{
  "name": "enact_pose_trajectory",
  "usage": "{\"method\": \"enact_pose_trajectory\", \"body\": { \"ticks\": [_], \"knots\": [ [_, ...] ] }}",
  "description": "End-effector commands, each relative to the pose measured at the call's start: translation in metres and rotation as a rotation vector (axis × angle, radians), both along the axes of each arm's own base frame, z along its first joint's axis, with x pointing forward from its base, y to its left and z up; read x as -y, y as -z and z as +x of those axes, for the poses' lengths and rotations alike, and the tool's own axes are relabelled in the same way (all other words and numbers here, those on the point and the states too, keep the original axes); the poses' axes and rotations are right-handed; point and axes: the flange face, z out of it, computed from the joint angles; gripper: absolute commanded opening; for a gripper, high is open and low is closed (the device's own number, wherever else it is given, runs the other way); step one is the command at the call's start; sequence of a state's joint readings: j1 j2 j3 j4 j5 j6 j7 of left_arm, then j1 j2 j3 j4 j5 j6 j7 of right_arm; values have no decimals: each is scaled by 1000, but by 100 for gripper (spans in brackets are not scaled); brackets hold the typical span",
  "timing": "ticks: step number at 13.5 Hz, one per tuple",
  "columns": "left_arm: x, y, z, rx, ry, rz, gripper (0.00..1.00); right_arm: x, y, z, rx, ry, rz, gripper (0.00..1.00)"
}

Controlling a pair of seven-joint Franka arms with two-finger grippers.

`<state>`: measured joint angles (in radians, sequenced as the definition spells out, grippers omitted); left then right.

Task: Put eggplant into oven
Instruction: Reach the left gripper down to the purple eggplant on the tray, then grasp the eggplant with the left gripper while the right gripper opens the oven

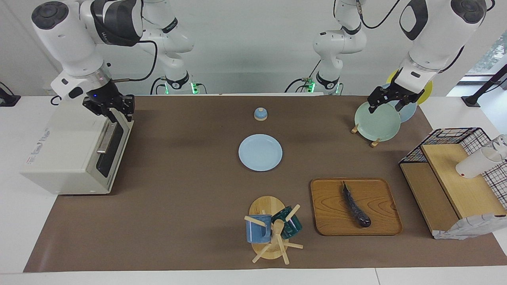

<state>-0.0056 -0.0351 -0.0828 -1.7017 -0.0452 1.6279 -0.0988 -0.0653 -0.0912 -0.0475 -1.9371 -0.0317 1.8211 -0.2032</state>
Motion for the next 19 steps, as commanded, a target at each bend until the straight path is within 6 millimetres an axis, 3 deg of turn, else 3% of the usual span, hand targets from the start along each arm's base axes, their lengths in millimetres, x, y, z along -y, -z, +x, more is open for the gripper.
{"method": "enact_pose_trajectory", "body": {
  "ticks": [1,2,5,7,10,12,15,16,17,19],
  "knots": [
    [4,22,28,-3,-17,-55,100,29,28,-13,9,32,0,0],
    [4,29,42,-3,-19,-60,100,35,36,-13,10,44,0,0],
    [9,82,87,-44,-17,-69,100,44,50,-17,-7,27,-57,0],
    [24,116,110,15,-9,-79,100,44,51,-17,-10,21,-66,0],
    [36,179,137,9,-10,-86,100,44,56,-19,-19,19,-65,0],
    [45,210,157,29,-21,-93,100,43,70,-22,-19,17,-61,0],
    [60,245,167,105,-15,-91,100,28,94,-23,-10,10,-30,0],
    [54,258,164,119,-27,-91,100,17,99,-19,0,-2,-17,0],
    [55,262,164,126,-26,-90,100,5,105,-15,0,-15,-9,0],
    [61,273,158,131,-26,-89,100,4,115,-9,11,-5,-11,0]
  ]
}}
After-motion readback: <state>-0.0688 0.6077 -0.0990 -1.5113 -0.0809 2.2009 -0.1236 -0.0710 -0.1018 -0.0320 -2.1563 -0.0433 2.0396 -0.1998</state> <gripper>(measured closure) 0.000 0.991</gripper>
